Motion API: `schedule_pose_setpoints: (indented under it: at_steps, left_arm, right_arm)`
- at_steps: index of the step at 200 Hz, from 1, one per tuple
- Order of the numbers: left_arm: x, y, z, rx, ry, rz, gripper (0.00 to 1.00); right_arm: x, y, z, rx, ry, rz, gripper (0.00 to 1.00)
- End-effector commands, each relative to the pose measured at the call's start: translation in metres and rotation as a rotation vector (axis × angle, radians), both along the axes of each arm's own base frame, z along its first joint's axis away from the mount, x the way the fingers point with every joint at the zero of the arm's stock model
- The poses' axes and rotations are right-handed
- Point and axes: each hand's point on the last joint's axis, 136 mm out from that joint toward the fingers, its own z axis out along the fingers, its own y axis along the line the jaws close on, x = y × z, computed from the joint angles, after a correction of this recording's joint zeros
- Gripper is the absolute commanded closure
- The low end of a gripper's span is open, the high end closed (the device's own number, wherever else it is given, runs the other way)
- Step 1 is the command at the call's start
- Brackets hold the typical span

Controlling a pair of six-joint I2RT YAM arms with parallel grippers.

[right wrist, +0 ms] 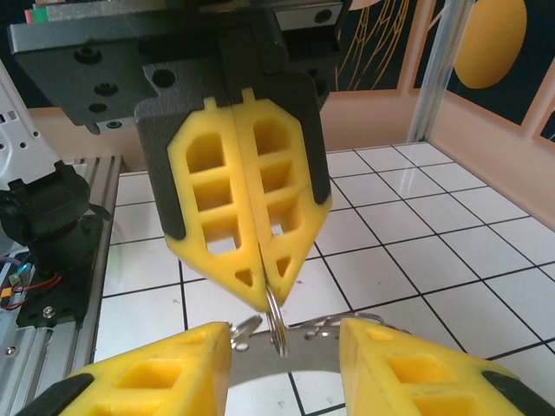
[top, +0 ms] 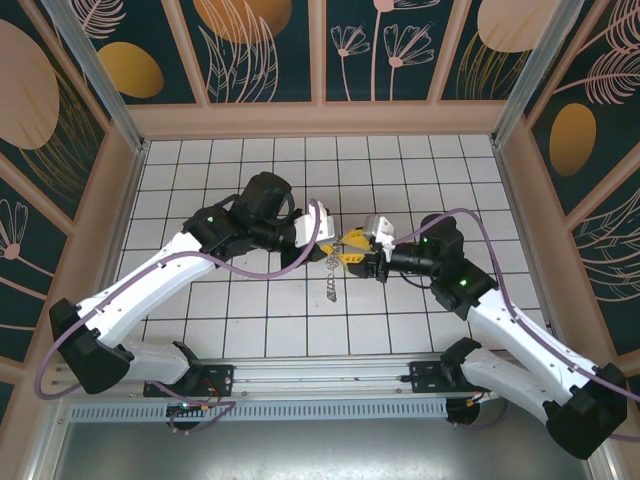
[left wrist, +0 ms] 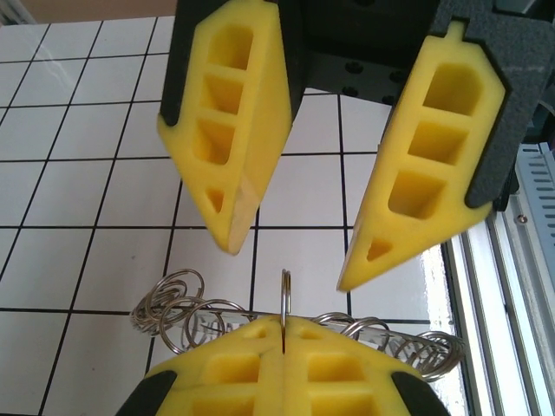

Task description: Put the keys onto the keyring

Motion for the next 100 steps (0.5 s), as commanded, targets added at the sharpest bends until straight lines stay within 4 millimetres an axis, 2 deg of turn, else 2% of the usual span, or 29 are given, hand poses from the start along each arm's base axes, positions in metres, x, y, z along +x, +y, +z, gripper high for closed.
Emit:
schedule_pose_setpoints:
  at_steps: [1, 65, 76, 100]
  left_arm:
    - [-0.002, -0.005, 0.013, -0.029, -0.023, -0.036, 1.00]
    - [-0.004, -0.005, 0.012, -0.032, -0.010, -0.036, 1.00]
    - [-0.003, -0.005, 0.012, -0.034, -0.010, -0.034, 1.00]
    - [-0.004, -0.005, 0.012, -0.034, -0.008, -0.034, 1.00]
  right_arm:
    - [-0.002, 0.009, 0.024, 0.040, -0.081, 0.042, 0.65]
    - [0.001, 0.013, 0.011, -0.017, -0.063, 0.046, 0.82]
    - [0.001, 0.012, 0.010, -0.023, -0.064, 0.042, 0.81]
    - [-0.001, 0.011, 0.007, -0.039, -0.057, 0.045, 0.70]
